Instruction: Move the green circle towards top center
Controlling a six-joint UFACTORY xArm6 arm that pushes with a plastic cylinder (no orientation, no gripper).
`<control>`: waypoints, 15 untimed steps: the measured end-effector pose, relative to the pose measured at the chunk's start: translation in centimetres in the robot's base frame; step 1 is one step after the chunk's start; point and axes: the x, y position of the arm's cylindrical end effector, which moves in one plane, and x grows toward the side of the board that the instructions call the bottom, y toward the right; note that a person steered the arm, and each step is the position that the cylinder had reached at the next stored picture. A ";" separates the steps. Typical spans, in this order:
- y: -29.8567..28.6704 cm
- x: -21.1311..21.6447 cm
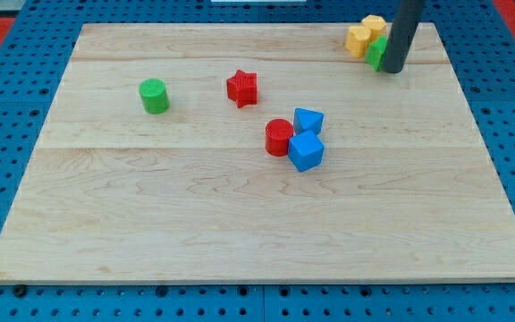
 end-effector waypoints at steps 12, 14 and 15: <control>-35.8 9.1; -34.4 5.0; -31.0 2.9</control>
